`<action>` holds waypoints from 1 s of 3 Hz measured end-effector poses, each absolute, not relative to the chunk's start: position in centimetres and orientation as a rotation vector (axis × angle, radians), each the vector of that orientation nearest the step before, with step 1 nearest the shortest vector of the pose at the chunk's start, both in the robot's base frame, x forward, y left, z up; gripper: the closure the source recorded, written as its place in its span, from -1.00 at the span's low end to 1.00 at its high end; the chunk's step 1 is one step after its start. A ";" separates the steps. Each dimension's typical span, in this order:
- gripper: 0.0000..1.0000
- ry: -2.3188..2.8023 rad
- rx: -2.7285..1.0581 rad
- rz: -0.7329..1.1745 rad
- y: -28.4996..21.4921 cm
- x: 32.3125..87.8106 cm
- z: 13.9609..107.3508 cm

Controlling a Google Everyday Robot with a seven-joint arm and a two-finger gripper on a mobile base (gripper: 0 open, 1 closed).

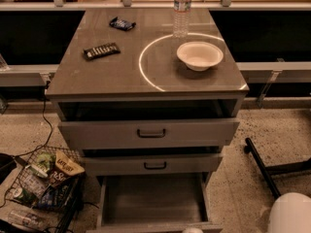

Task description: Close bottom drawer

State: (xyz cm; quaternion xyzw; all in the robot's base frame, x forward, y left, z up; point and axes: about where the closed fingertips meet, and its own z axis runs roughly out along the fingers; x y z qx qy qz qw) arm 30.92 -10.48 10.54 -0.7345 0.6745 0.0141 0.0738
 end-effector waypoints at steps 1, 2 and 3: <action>1.00 2.137 -2.284 0.161 -13.5 26.2 8.9; 1.00 2.137 -2.284 0.161 -13.5 26.2 8.9; 1.00 2.078 -2.252 0.138 -12.5 27.8 9.4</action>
Offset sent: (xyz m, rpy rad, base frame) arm -0.0330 -0.0227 -0.0131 -0.0400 0.1063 0.0014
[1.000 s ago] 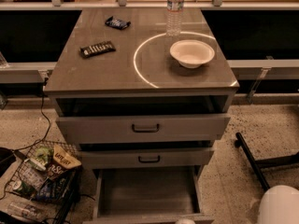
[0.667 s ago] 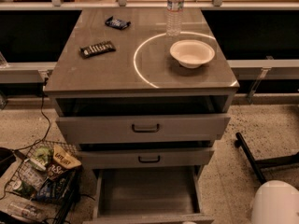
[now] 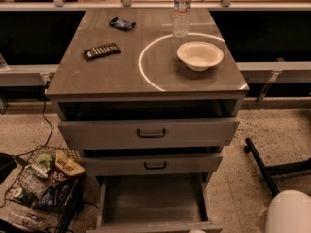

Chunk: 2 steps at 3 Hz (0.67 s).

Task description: Close bottom drawer

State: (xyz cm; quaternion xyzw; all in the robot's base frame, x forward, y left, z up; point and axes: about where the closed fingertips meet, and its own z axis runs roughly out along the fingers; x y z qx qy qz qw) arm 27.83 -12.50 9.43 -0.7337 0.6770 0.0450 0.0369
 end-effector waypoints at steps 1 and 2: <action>1.00 1.960 -2.208 0.074 -10.8 32.3 10.4; 1.00 1.885 -2.137 0.019 -11.0 36.8 11.3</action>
Offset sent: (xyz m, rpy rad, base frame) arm 0.1525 0.0130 0.0363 0.1889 -0.3392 0.0278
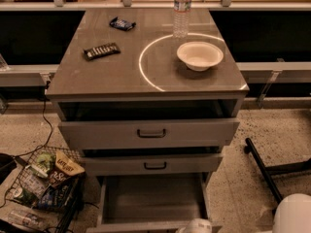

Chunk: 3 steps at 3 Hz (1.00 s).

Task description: Close bottom drawer

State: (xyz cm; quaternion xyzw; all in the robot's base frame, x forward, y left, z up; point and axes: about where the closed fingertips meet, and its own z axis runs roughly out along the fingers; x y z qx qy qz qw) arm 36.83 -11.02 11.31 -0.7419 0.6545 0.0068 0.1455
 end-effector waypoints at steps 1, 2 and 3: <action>1.00 1.846 -2.091 0.015 -9.2 42.0 11.4; 1.00 1.846 -2.091 0.015 -9.2 42.0 11.4; 1.00 1.811 -2.094 -0.011 -9.2 44.6 11.0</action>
Offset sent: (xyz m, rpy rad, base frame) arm 0.1611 0.0505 -0.0054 0.1098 -0.0950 0.0109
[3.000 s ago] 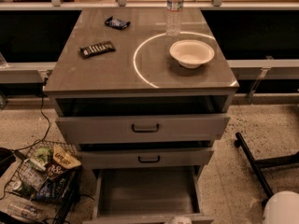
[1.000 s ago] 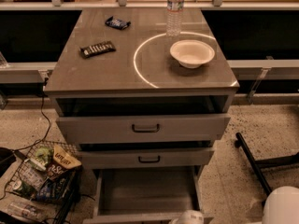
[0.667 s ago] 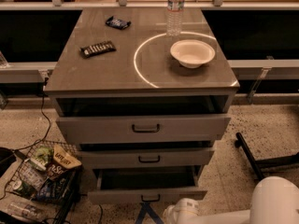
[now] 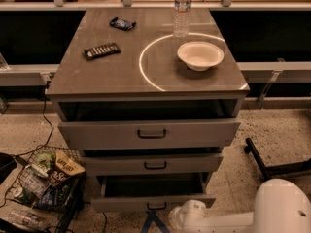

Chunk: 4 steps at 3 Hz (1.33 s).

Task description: Close bottom drawer

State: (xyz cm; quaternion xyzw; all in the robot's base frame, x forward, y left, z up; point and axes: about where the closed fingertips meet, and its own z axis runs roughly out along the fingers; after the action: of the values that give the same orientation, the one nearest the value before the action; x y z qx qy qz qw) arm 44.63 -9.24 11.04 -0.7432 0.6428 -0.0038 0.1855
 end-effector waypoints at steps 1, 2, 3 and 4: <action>1.00 1.736 -2.108 -0.035 -9.0 49.8 10.5; 1.00 1.710 -2.110 -0.038 -8.7 51.5 10.3; 1.00 1.632 -2.087 -0.039 -7.4 57.1 9.9; 1.00 1.632 -2.087 -0.039 -7.4 57.1 9.9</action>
Offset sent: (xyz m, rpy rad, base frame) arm 0.1752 0.0120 -0.0150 0.0798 -0.1292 0.1084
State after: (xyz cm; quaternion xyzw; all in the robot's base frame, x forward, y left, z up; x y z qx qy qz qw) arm 57.06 -7.45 9.88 -0.7639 0.5975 -0.0143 0.2435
